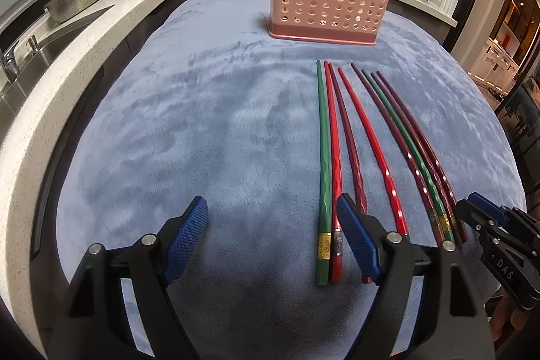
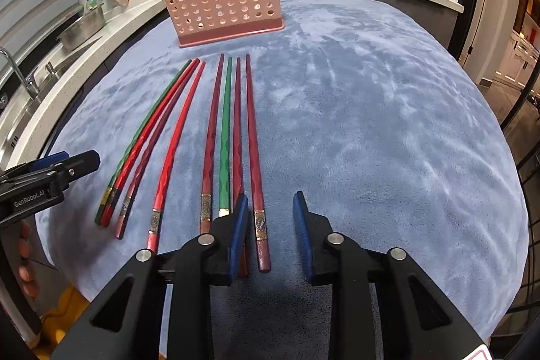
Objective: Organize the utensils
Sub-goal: 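Move both open tools back toward the row of chopsticks, then grasp a dark red chopstick with the right tool while the left tool grasps a green chopstick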
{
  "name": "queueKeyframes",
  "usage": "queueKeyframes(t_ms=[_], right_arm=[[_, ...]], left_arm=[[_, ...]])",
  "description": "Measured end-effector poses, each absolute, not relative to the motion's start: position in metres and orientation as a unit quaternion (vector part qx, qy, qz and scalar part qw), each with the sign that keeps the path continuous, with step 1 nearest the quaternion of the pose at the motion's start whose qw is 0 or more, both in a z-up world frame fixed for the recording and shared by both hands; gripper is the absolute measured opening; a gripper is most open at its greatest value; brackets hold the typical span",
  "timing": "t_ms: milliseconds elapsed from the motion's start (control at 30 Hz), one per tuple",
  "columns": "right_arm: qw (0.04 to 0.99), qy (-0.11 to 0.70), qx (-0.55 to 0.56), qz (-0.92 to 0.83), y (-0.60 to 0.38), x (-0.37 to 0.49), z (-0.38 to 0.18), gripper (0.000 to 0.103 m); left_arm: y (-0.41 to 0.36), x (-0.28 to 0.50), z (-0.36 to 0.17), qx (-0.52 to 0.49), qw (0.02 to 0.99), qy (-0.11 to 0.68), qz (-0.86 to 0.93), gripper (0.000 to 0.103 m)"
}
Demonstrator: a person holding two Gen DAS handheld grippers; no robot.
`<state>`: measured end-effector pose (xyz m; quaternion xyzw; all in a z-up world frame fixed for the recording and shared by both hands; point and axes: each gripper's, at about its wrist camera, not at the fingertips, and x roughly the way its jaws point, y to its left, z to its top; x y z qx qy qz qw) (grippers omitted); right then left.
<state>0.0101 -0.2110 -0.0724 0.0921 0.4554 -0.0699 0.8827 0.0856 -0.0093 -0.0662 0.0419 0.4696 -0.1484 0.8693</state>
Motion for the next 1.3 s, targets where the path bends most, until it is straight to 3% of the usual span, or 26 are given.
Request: queueKeyframes(t_ms=[400, 1033, 1200, 1267, 1300], right_arm=[[0.878, 0.466, 0.089, -0.065, -0.21, 0.014, -0.083, 0.011], [0.878, 0.467, 0.086, -0.066, -0.208, 0.015, -0.086, 0.011], [0.88, 0.464, 0.085, -0.066, -0.207, 0.015, -0.087, 0.01], [0.88, 0.463, 0.087, -0.065, -0.209, 0.015, -0.087, 0.009], [0.88, 0.462, 0.088, -0.064, -0.21, 0.014, -0.086, 0.008]], left_arm=[[-0.011, 0.086, -0.078, 0.043, 0.861, 0.483, -0.153, 0.072], [-0.018, 0.084, -0.097, 0.063, 0.858, 0.486, -0.155, 0.067], [-0.014, 0.083, -0.095, 0.06, 0.861, 0.483, -0.149, 0.052], [-0.009, 0.084, -0.092, 0.054, 0.862, 0.481, -0.152, 0.028], [-0.007, 0.084, -0.09, 0.05, 0.861, 0.48, -0.157, 0.022]])
